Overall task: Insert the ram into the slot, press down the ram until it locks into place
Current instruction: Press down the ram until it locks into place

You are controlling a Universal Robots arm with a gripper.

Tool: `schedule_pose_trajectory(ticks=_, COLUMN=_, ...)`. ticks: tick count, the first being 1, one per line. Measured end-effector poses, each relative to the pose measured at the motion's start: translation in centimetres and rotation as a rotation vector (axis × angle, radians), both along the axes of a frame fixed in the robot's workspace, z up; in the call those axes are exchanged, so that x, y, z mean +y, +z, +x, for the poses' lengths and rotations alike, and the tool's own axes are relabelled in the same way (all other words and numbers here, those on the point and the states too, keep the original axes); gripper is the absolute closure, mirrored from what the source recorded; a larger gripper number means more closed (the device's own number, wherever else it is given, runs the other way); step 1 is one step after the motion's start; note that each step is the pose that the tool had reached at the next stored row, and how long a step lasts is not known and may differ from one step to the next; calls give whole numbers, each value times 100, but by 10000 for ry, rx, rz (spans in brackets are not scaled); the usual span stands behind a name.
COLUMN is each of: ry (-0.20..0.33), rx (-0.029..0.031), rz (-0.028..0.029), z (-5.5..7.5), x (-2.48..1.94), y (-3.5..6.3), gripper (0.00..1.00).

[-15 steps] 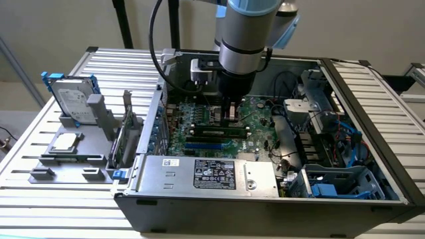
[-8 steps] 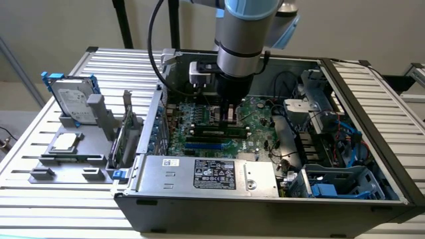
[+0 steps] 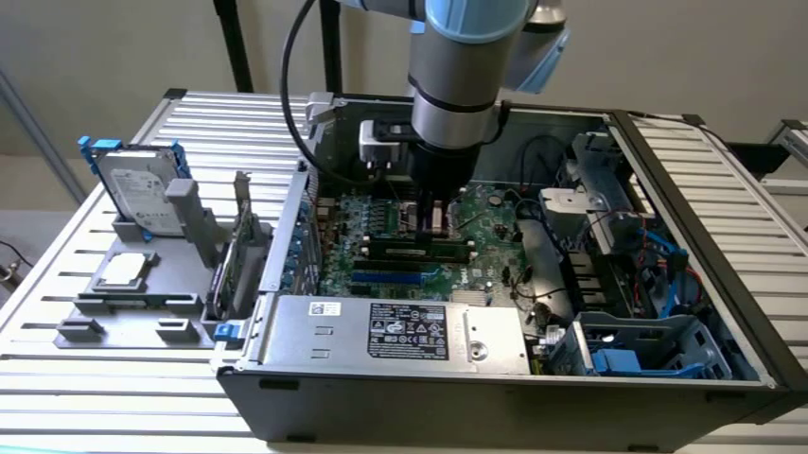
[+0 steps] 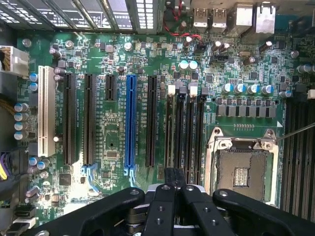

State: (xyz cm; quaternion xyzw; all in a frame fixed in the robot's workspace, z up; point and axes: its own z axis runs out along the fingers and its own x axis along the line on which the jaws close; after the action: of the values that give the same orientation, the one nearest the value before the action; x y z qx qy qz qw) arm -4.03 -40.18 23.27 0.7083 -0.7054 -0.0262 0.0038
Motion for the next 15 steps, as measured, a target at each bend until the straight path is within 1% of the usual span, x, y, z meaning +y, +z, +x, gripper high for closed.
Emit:
schedule_pose_trajectory(ticks=4, ry=1, rx=-9, rz=-24, z=-5, x=4, y=-43, gripper=90)
schedule_pose_trajectory(ticks=6, ry=2, rx=-15, rz=-29, z=-8, x=6, y=-69, gripper=90)
schedule_pose_trajectory(ticks=8, ry=2, rx=-19, rz=-27, z=-9, x=7, y=-75, gripper=90)
schedule_pose_trajectory(ticks=10, ry=-1, rx=-26, rz=-6, z=-9, x=9, y=-15, gripper=90)
schedule_pose_trajectory(ticks=12, ry=-2, rx=-19, rz=-23, z=-10, x=8, y=85, gripper=90)
schedule_pose_trajectory(ticks=15, ry=0, rx=-16, rz=-23, z=-9, x=8, y=218, gripper=90)
